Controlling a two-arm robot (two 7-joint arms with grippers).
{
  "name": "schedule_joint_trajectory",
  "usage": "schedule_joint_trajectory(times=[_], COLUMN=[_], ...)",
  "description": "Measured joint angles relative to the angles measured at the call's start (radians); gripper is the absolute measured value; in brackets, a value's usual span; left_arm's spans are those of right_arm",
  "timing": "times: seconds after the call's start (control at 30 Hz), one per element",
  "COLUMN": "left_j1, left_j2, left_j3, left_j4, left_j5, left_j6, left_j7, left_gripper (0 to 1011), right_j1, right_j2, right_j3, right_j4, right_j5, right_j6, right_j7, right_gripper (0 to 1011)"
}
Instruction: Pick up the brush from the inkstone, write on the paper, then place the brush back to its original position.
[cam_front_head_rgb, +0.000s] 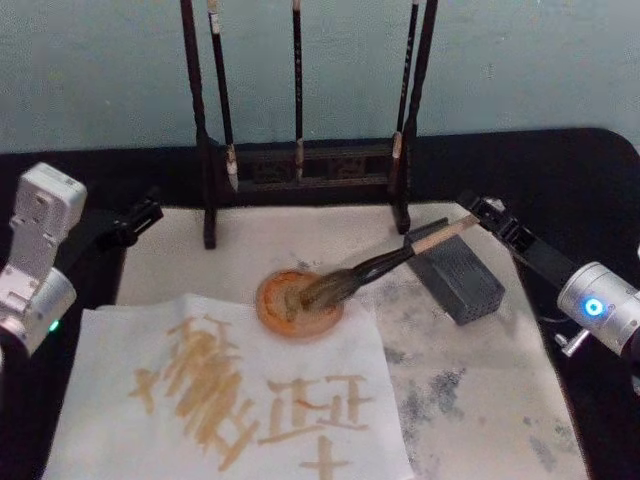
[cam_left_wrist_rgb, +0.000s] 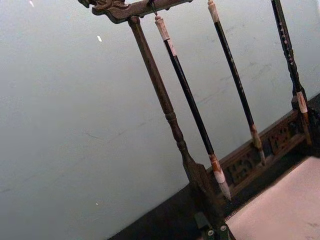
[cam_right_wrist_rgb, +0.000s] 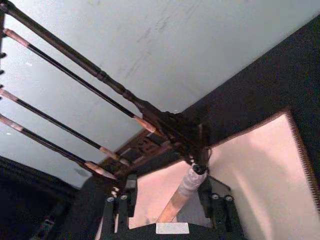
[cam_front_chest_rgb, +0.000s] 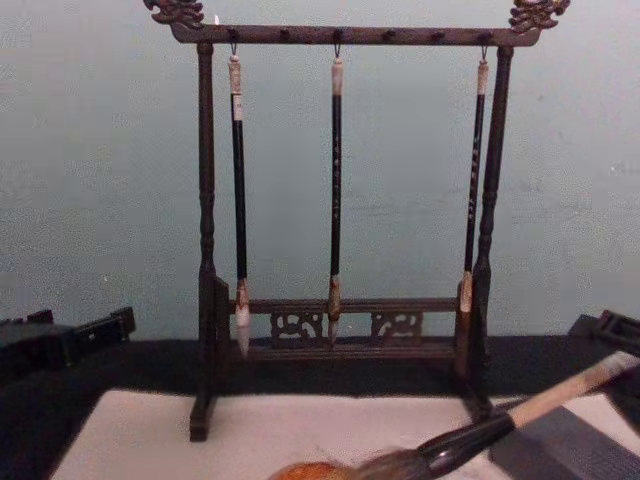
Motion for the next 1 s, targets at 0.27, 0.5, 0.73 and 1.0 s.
schedule_joint_trajectory(times=[0.27,0.5,0.73,1.0], left_j1=[0.000,0.000,0.000,0.000], left_j2=[0.000,0.000,0.000,0.000], left_j3=[0.000,0.000,0.000,0.000], left_j4=[0.000,0.000,0.000,0.000], left_j5=[0.000,0.000,0.000,0.000], left_j6=[0.000,0.000,0.000,0.000], left_j7=[0.000,0.000,0.000,0.000], left_gripper=[1002,1002,1002,1002], right_j1=[-0.009,-0.015,-0.014,-0.010], right_j2=[0.027,0.036,0.035,0.034], right_j3=[0.005,0.014,0.013,0.004], right_j4=[-0.033,-0.039,-0.029,-0.019], right_j5=[-0.059,-0.096,-0.127,-0.183], right_j6=[-0.004,0.004,0.017,0.029], right_j7=[-0.067,-0.090,-0.094,-0.107], right_gripper=[978,1008,1008,1008])
